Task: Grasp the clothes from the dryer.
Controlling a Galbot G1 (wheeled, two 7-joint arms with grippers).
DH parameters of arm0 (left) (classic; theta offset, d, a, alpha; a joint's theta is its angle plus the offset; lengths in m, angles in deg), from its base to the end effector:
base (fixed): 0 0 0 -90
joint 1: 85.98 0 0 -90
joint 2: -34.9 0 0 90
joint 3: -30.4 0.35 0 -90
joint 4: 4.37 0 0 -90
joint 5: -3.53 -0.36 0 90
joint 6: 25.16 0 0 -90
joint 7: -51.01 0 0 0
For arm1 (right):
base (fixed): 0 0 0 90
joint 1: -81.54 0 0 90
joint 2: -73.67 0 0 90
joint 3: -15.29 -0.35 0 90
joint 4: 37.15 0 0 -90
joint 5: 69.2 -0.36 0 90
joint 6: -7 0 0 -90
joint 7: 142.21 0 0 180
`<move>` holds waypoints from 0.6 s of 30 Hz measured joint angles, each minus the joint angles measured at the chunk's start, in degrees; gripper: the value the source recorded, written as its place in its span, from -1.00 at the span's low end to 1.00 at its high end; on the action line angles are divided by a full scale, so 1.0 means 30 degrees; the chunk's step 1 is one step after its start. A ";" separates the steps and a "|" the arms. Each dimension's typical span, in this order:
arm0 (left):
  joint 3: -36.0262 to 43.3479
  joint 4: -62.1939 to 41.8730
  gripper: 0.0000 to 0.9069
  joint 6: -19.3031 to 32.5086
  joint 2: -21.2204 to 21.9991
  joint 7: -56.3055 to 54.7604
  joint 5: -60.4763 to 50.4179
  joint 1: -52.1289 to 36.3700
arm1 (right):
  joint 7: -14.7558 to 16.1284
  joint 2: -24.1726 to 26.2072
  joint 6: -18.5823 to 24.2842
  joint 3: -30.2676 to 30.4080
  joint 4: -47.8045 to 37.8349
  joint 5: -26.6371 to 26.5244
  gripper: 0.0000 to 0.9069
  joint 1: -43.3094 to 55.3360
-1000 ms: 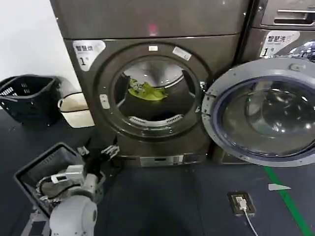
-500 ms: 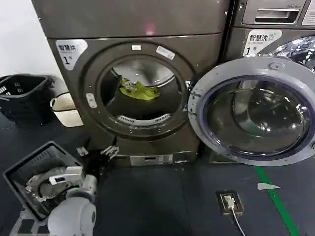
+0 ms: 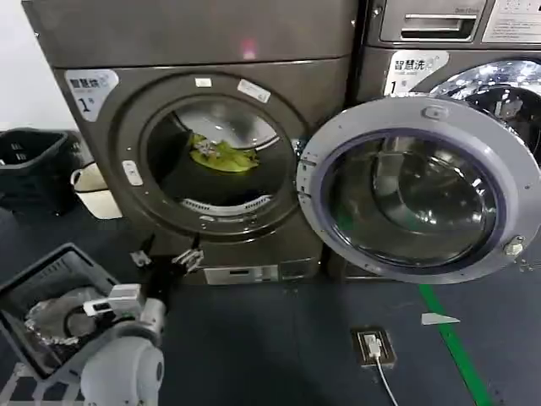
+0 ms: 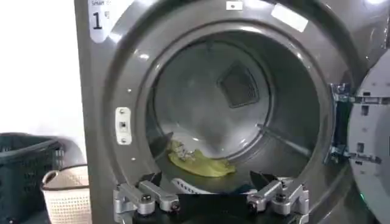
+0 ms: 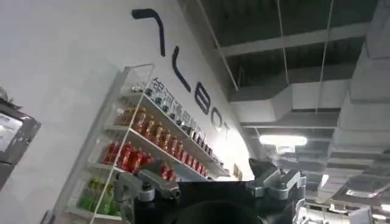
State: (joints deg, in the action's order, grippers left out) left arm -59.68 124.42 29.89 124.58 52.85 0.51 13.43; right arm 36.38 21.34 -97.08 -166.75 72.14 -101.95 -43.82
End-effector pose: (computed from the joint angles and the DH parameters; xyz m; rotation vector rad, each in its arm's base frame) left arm 0.2565 0.0011 -0.1687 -0.0050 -3.0428 -0.0743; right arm 0.0044 -0.4100 0.0271 1.3762 2.3251 -0.6785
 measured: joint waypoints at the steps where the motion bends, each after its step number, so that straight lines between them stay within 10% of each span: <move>1: -0.0001 0.0000 1.00 0.0001 0.0002 0.0000 0.0000 0.0003 | 0.0009 -0.0001 0.0006 -0.0002 0.0000 -0.0001 1.00 -0.0006; 18: -0.0083 0.0246 1.00 0.0005 -0.0048 0.0010 0.0110 0.0141 | 0.0157 -0.0006 0.0954 0.0094 0.0092 -0.0194 1.00 -0.0082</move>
State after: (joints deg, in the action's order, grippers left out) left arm -59.92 125.15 29.90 124.44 52.88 0.84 13.85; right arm 36.86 21.32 -94.22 -166.46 72.42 -102.53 -44.07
